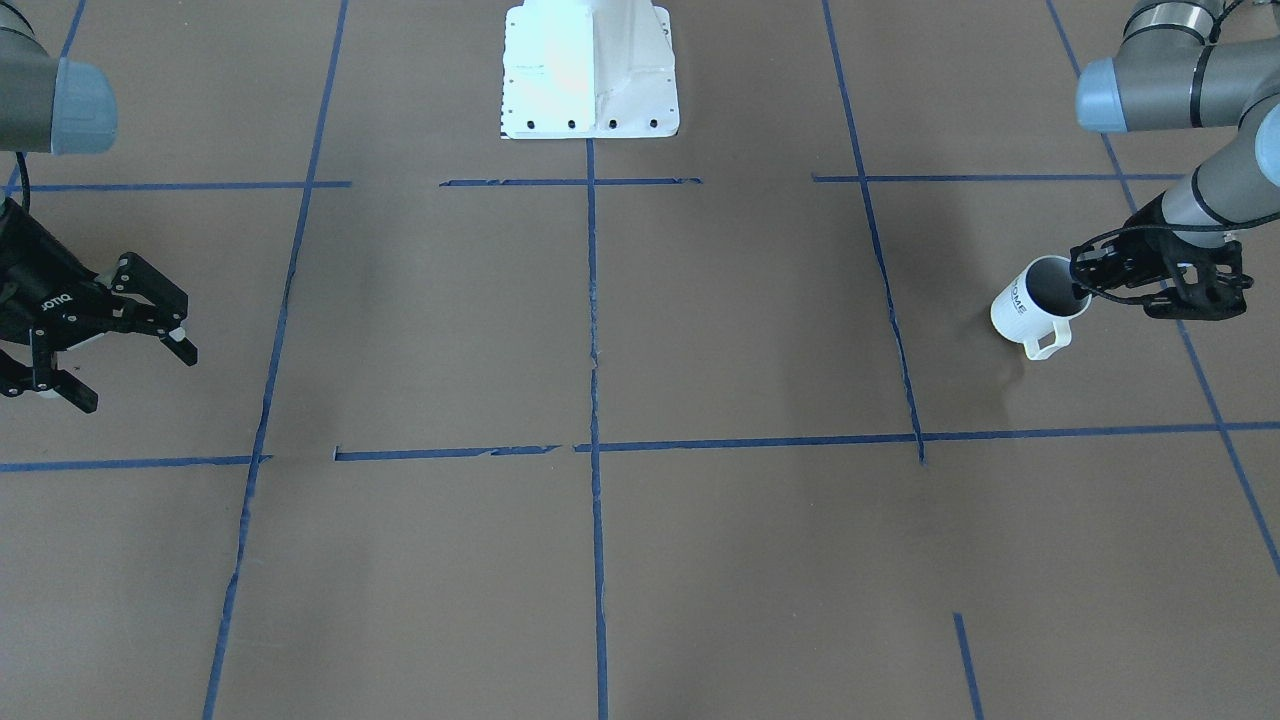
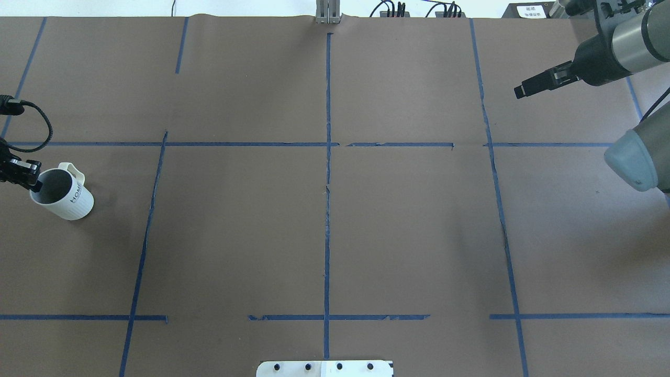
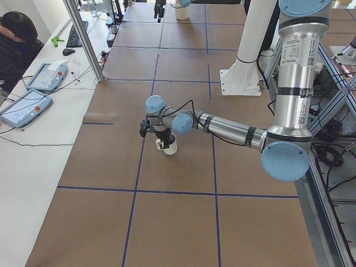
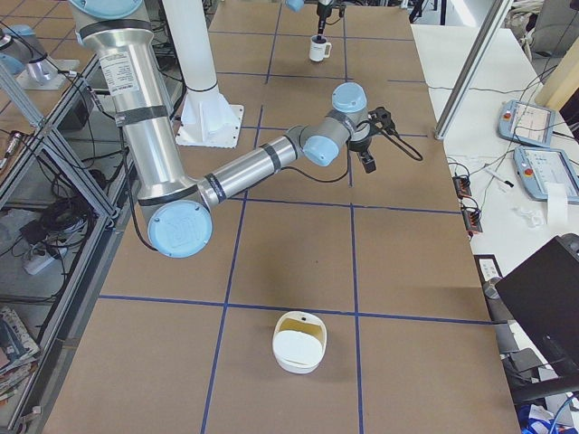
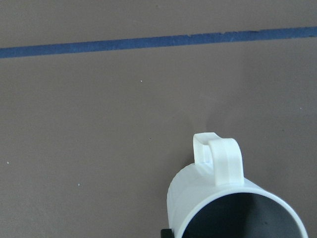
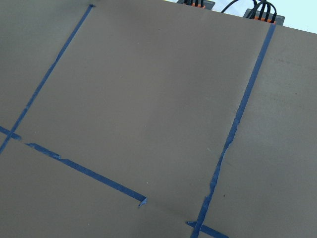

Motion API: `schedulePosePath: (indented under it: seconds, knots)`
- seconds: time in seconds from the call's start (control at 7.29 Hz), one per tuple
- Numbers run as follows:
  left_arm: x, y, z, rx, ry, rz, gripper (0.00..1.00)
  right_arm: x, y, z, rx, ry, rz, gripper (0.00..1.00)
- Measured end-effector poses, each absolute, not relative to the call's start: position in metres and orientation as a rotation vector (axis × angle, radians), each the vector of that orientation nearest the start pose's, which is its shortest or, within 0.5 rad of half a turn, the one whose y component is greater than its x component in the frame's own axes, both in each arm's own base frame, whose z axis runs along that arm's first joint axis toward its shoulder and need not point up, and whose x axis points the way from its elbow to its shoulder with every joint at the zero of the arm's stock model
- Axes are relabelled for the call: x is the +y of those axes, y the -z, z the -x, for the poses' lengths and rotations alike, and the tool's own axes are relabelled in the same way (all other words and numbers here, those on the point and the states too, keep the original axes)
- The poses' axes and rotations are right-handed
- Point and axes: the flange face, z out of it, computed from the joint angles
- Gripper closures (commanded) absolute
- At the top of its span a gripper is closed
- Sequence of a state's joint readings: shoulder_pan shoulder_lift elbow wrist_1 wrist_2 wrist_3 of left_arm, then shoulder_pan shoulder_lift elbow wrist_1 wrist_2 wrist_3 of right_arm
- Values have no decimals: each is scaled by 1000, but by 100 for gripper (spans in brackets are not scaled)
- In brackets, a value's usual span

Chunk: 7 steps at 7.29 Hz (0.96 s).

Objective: Left arm hands cup to right arm to dump lemon

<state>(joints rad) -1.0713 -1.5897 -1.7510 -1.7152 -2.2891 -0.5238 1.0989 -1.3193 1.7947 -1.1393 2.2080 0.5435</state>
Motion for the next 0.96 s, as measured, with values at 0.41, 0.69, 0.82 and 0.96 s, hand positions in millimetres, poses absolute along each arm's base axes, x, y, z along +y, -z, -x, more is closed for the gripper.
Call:
schedulePosePath:
  seconds: [0.41, 0.69, 0.82, 0.96]
  knots:
    - [-484, -542, -177, 778, -137, 24, 0, -530, -400, 184, -901, 248, -453, 0]
    - [-498, -540, -130, 772, -144, -32, 0, -532, -419, 149, -856, 287, -405, 0]
    - [-504, -544, -99, 755, -169, -47, 0, -530, -434, 114, -846, 288, -368, 0]
    - [-506, -551, -65, 740, -198, -62, 0, -518, -464, 73, -829, 294, -336, 0]
